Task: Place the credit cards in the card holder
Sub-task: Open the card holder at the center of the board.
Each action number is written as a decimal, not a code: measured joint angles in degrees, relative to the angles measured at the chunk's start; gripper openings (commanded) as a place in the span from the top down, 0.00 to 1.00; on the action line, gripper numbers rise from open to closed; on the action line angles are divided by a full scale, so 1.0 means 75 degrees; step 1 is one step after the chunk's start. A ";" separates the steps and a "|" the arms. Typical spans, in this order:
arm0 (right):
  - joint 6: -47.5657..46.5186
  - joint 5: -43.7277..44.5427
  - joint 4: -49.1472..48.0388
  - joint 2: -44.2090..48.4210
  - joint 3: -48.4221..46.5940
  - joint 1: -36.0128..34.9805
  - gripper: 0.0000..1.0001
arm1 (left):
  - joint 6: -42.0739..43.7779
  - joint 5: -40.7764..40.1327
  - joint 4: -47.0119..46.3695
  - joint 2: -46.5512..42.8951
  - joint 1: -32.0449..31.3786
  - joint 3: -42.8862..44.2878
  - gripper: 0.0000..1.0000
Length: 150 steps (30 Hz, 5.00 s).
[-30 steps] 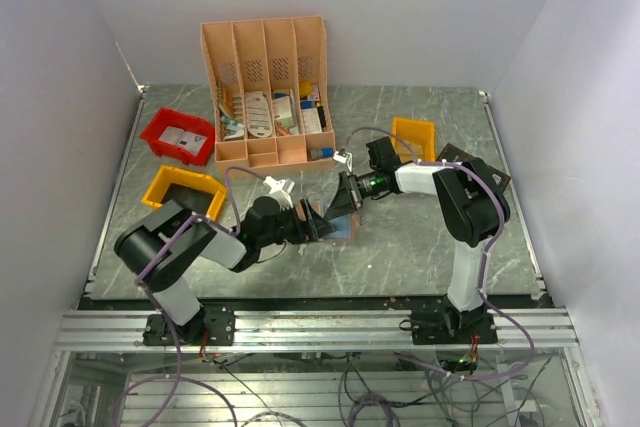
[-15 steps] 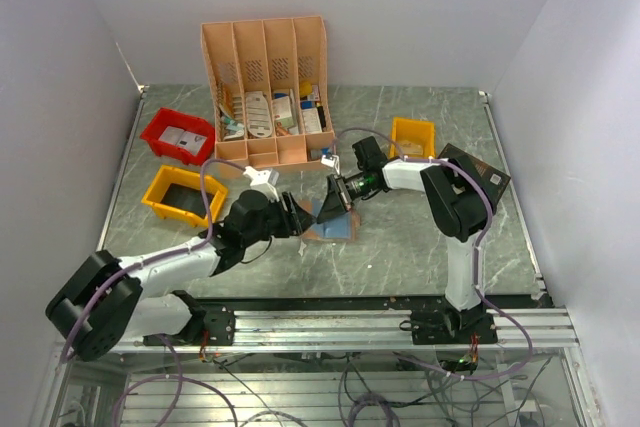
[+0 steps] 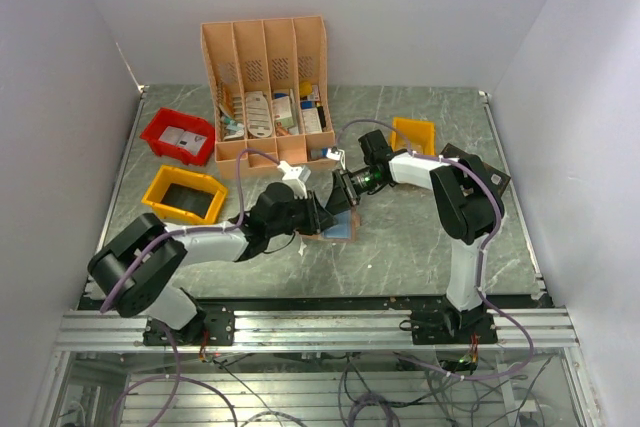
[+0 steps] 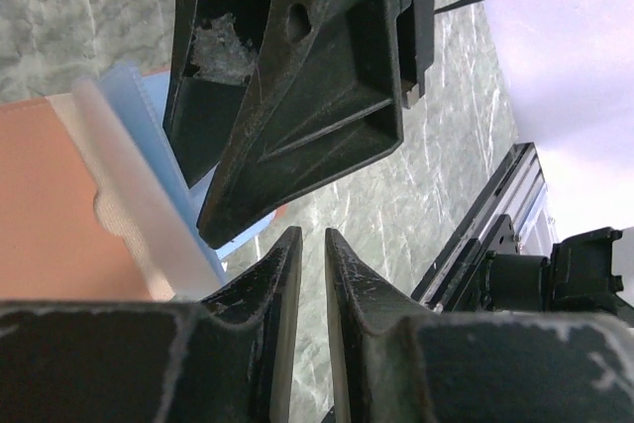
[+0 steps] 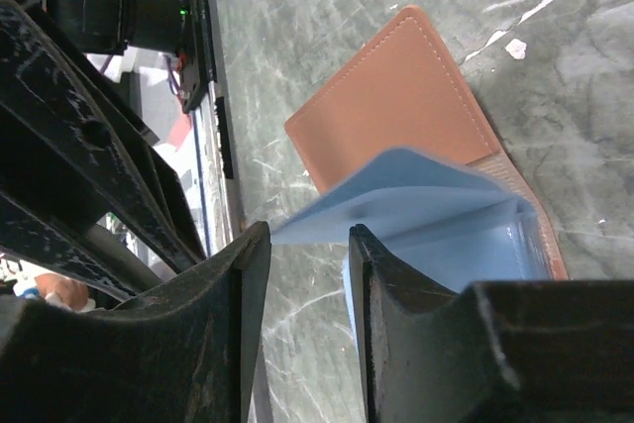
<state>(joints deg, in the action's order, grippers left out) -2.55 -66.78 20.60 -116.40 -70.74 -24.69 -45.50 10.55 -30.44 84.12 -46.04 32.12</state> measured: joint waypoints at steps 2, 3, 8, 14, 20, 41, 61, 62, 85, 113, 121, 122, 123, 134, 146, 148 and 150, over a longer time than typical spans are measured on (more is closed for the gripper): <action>-0.0012 -0.0044 0.0026 0.0000 0.0000 0.0000 0.85 | 0.0020 0.0029 -0.0087 0.0157 -0.0050 0.0000 0.73; -0.0023 -0.0038 0.0035 0.0000 0.0000 0.0006 0.92 | 0.0044 0.0026 -0.0122 0.0233 -0.0073 0.0000 0.73; -0.0003 0.0093 0.0096 -0.0064 -0.0017 0.0047 0.96 | 0.0245 -0.0035 -0.0064 0.0831 -0.0134 0.0149 0.73; -0.0353 0.0889 0.0452 -0.0079 -0.0125 0.0052 0.95 | 0.0411 -0.0685 0.0609 0.1128 -0.0137 0.0414 0.66; -0.1067 0.2253 0.0965 0.0338 -0.0128 0.0122 0.91 | 0.0490 -0.1250 0.1081 0.1067 -0.0137 0.0420 0.54; -0.2028 0.2818 0.1894 0.0542 -0.0236 0.0335 0.65 | 0.0082 -0.1434 0.0720 0.1623 0.0026 0.0361 0.90; -0.1988 0.1897 0.2092 0.0312 -0.0236 0.0662 0.61 | -0.0128 -0.0912 -0.0318 0.2008 0.0175 0.0195 0.91; -0.1979 0.1900 0.2098 0.0271 -0.0236 0.0650 0.59 | -0.0131 -0.0895 -0.0341 0.2017 0.0178 0.0192 0.91; -0.1920 0.2072 0.2148 0.0326 -0.0236 0.0801 0.56 | -0.0280 -0.0697 -0.0944 0.2229 0.0219 0.0058 0.91; -0.0428 -0.0326 0.0595 -0.0321 0.0102 0.0431 0.55 | -0.1017 -0.0035 -0.3107 0.2562 0.0335 -0.0933 0.66; 0.0679 -0.1043 -0.0717 -0.0321 0.0501 0.0353 0.55 | -0.1096 -0.0012 -0.3177 0.1396 0.0557 -0.1970 0.65; 0.0781 -0.1037 -0.0831 -0.0321 0.0507 0.0312 0.55 | -0.1067 -0.0015 -0.3171 0.1137 0.0557 -0.2110 0.67; 0.0883 -0.1037 -0.0935 -0.0321 0.0507 0.0256 0.56 | -0.1046 -0.0017 -0.3171 0.0906 0.0560 -0.2235 0.69; 0.1737 -0.0901 -0.1722 -0.0356 0.0501 -0.0481 0.63 | -0.0262 0.0125 -0.2938 -0.0871 0.0289 -0.2556 0.83; 0.0924 0.0242 -0.0568 -0.0717 -0.0207 -0.0446 0.98 | 0.0449 -0.0187 -0.2273 0.0472 -0.0020 -0.1515 0.86; 0.0694 0.0542 -0.0309 -0.0717 -0.0323 -0.0446 0.98 | 0.0481 -0.0338 -0.2168 0.0764 -0.0026 -0.1443 0.86; 0.0449 0.0877 -0.0125 -0.0705 -0.0423 -0.0405 0.97 | 0.0495 -0.0522 -0.2040 0.0938 -0.0026 -0.1378 0.86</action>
<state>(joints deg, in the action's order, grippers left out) 0.82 -60.20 19.66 -121.69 -73.91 -27.73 -41.78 6.63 -45.74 91.15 -46.24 21.78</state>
